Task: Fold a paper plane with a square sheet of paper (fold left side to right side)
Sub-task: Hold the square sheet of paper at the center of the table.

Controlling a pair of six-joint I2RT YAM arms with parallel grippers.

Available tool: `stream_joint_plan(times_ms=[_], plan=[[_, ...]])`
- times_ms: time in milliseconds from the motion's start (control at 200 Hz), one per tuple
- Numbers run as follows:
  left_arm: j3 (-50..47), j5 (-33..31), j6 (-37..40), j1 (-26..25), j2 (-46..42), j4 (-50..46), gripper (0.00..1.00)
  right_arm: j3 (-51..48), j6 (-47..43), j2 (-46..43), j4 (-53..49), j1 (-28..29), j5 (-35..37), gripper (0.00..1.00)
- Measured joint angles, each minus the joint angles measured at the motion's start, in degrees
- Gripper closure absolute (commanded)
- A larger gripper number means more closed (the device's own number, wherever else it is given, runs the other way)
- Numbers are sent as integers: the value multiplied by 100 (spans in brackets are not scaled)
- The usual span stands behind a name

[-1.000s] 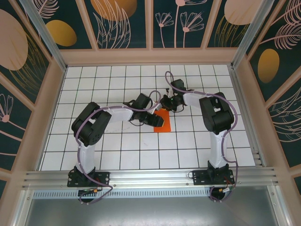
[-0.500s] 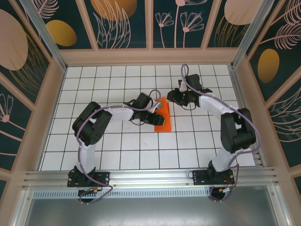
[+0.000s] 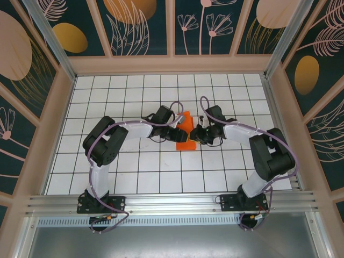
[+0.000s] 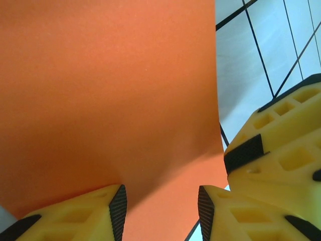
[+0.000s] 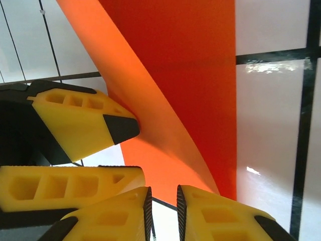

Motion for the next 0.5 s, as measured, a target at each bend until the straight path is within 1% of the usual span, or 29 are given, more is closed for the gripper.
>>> stream_joint_plan(times_ms=[275, 500], plan=[[-4, -63, 0, 0, 0, 0, 56, -20, 2, 258, -7, 44, 48, 77], [-4, -111, -17, 0, 0, 2, 56, -232, 22, 267, -7, 118, 127, 77]])
